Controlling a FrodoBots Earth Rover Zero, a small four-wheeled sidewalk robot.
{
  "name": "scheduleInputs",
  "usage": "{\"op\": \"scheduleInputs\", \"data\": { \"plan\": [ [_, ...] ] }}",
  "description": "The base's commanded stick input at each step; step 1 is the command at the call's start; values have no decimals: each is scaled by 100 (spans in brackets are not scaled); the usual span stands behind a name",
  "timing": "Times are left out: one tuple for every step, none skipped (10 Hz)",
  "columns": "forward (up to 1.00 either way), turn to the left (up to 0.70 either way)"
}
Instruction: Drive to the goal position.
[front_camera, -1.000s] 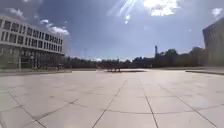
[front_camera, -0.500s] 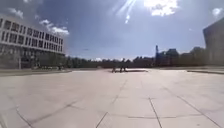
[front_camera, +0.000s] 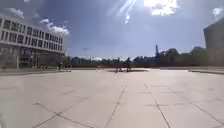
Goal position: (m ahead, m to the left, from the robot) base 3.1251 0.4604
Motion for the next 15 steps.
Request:
{"op": "scheduleInputs", "data": {
  "plan": [
    [70,1],
    [70,1],
    [70,1],
    [70,1],
    [70,1],
    [70,1],
    [70,1],
    [70,1],
    [70,1],
    [70,1],
    [70,1],
    [70,1],
    [70,1],
    [70,1],
    [70,1]
  ]
}}
